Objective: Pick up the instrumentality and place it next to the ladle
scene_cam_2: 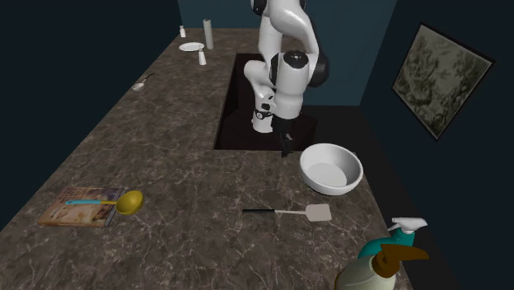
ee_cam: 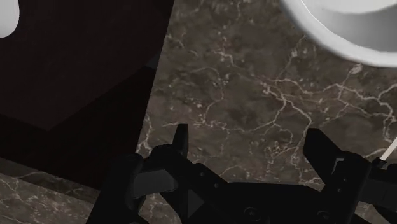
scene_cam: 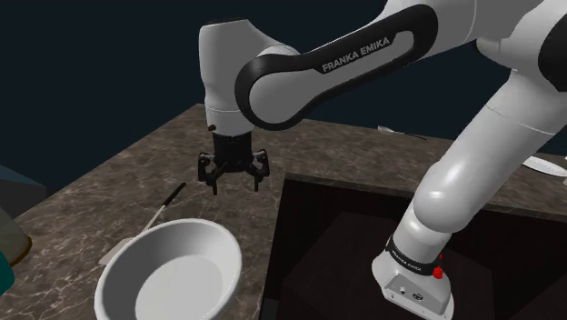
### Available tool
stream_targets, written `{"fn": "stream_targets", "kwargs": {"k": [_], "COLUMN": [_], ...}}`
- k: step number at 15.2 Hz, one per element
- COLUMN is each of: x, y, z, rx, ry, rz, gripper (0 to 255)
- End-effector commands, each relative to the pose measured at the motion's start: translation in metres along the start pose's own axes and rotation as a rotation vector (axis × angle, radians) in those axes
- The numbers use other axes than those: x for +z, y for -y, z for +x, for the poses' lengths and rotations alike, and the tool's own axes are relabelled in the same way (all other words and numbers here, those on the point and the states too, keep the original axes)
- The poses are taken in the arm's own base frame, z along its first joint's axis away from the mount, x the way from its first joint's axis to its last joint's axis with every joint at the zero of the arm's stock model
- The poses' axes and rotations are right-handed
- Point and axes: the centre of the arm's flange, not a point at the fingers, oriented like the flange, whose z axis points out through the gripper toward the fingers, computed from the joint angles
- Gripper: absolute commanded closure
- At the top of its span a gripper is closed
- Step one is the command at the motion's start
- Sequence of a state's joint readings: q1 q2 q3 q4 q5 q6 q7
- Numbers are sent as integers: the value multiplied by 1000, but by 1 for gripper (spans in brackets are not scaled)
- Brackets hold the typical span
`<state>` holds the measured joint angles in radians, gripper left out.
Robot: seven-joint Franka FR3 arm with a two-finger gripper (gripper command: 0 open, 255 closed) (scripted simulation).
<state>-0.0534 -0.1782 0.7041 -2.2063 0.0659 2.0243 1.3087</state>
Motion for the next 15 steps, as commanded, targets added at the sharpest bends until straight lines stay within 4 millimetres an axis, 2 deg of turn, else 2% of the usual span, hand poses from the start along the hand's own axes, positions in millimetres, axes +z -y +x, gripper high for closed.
{"fn": "stream_targets", "kwargs": {"k": [1, 8, 15], "x": [7, 30, 52], "y": [24, 111, 198], "z": [0, -3, 7], "rx": [45, 181, 317], "ry": [0, -3, -6], "rz": [6, 20, 34], "gripper": [0, 0, 0]}}
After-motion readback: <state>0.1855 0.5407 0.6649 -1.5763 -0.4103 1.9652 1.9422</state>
